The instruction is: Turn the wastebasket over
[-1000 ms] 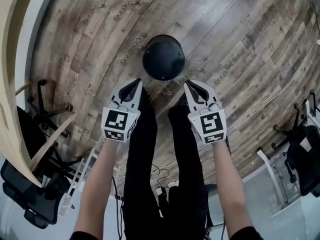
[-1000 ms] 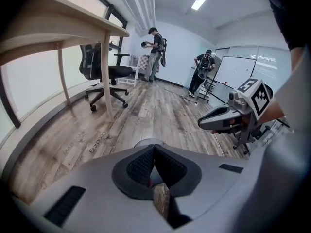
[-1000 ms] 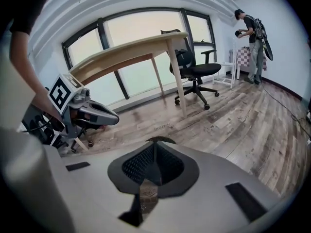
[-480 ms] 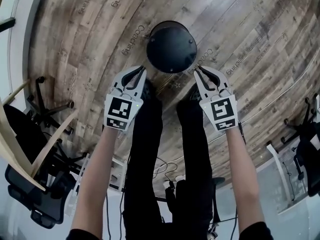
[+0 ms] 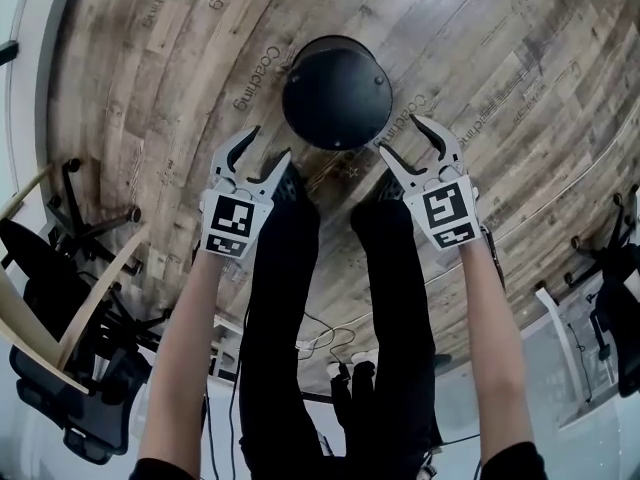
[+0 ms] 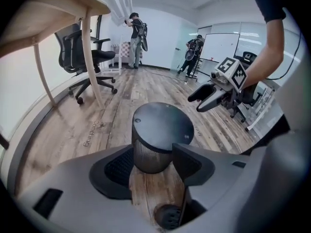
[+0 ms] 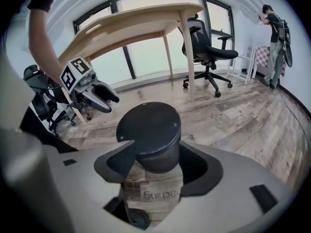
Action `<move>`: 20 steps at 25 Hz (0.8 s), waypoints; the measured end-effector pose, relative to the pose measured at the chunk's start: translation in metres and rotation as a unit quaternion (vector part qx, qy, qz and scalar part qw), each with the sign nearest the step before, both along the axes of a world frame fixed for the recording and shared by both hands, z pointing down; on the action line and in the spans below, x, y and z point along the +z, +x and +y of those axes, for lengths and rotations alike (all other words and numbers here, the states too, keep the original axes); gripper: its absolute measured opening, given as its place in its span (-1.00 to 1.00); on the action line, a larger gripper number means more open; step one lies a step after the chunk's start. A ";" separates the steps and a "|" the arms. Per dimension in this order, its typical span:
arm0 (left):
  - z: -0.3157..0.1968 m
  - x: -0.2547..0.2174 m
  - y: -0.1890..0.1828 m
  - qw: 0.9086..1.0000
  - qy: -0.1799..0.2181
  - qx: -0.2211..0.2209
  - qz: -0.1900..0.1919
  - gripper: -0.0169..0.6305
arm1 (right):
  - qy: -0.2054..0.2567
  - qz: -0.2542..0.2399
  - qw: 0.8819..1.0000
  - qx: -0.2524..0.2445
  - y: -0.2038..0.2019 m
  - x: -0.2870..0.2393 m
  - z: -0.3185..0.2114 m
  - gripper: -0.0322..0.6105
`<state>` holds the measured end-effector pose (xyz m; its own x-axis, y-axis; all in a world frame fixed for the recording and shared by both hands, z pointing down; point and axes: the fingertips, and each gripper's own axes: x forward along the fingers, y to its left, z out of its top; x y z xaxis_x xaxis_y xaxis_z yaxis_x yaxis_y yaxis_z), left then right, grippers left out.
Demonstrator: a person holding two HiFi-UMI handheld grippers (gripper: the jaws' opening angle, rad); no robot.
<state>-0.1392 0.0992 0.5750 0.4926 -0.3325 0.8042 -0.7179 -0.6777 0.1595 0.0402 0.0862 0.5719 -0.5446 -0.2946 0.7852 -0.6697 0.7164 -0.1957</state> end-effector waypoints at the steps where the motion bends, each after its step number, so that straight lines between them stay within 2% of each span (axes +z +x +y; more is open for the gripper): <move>1: 0.003 0.008 -0.002 1.000 -0.001 0.006 -0.004 -0.14 | -0.001 0.000 1.000 -0.001 0.003 0.005 0.000 -0.05; 4: 0.009 0.033 -0.009 0.999 0.002 0.027 -0.028 0.05 | 0.003 0.006 1.000 -0.018 0.011 0.024 0.003 0.03; 8: 0.016 0.057 -0.013 0.996 0.017 0.069 -0.055 0.17 | 0.013 0.024 0.998 -0.056 0.013 0.052 0.017 0.13; 11: 0.019 0.070 -0.011 0.993 0.026 0.095 -0.058 0.24 | 0.015 0.023 0.997 -0.076 0.008 0.068 0.024 0.21; 15: 0.018 0.087 -0.004 0.989 0.042 0.129 -0.057 0.30 | 0.046 0.035 0.994 -0.092 0.004 0.090 0.023 0.29; 20: 0.010 0.111 0.000 0.985 0.061 0.149 -0.068 0.37 | 0.060 0.047 0.991 -0.106 0.003 0.116 0.012 0.31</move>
<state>-0.1393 0.1093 0.6865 0.4730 -0.2876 0.8328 -0.4940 -0.8692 -0.0195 0.0434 0.0980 0.6883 -0.5311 -0.2760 0.8011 -0.5129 0.8573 -0.0447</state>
